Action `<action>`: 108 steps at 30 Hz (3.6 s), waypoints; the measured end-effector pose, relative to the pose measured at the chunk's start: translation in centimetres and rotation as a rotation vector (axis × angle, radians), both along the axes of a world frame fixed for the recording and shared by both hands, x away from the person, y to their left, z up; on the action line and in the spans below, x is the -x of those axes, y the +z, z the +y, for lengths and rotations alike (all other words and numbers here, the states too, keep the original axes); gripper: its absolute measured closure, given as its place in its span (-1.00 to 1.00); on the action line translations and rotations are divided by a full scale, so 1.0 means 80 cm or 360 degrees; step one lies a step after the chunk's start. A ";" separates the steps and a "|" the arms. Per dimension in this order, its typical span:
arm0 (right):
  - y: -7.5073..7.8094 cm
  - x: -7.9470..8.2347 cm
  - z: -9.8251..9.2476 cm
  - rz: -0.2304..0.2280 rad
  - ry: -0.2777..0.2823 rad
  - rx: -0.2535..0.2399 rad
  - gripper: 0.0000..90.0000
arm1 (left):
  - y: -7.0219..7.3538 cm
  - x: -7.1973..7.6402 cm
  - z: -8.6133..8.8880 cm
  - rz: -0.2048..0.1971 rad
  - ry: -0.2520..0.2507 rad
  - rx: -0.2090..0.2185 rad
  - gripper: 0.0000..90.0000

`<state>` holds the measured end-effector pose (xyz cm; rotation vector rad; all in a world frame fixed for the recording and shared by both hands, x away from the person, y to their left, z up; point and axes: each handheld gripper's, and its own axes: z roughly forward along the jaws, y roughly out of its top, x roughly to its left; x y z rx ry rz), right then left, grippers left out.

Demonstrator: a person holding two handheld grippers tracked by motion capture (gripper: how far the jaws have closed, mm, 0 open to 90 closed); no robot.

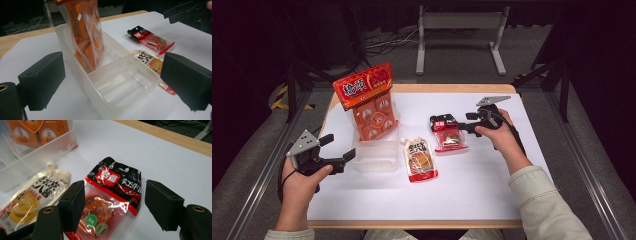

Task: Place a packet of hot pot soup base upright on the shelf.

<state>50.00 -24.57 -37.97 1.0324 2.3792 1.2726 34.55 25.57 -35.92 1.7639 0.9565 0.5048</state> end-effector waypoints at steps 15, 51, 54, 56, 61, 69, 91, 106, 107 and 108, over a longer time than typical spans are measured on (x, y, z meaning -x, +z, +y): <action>-0.026 -0.043 0.019 0.0101 -0.0047 0.0022 -0.16 | -0.004 0.002 0.003 -0.0010 -0.0011 0.0000 -0.85; -0.071 -0.077 0.043 0.0206 -0.0054 0.0124 0.15 | -0.007 0.001 0.007 0.0003 -0.0001 0.0003 -0.85; -0.068 -0.075 0.042 0.0215 -0.0067 0.0161 0.37 | -0.007 0.000 0.008 0.0003 0.0005 0.0012 -0.85; -0.066 -0.074 0.038 0.0212 -0.0089 0.0200 0.62 | -0.007 0.000 0.007 0.0003 0.0003 0.0010 -0.85; -0.062 -0.070 0.041 0.0201 -0.0079 0.0258 0.81 | -0.007 0.000 0.006 0.0002 -0.0002 0.0008 -0.85; -0.048 -0.060 0.041 0.0165 -0.0068 0.0288 0.93 | -0.006 -0.002 0.007 -0.0003 -0.0002 0.0013 -0.85; 0.031 0.005 0.024 -0.0075 0.0018 -0.0002 0.97 | -0.002 -0.008 0.000 -0.0012 -0.0027 0.0014 -0.85; 0.063 0.045 0.019 -0.0287 0.0117 -0.0093 0.99 | -0.004 -0.006 0.005 -0.0004 -0.0023 0.0015 -0.85; 0.064 0.045 0.018 -0.0291 0.0119 -0.0103 0.99 | -0.004 -0.006 0.004 -0.0003 -0.0026 0.0012 -0.85; 0.066 0.047 0.018 -0.0295 0.0124 -0.0117 0.99 | -0.004 -0.006 0.004 -0.0006 -0.0027 0.0010 -0.85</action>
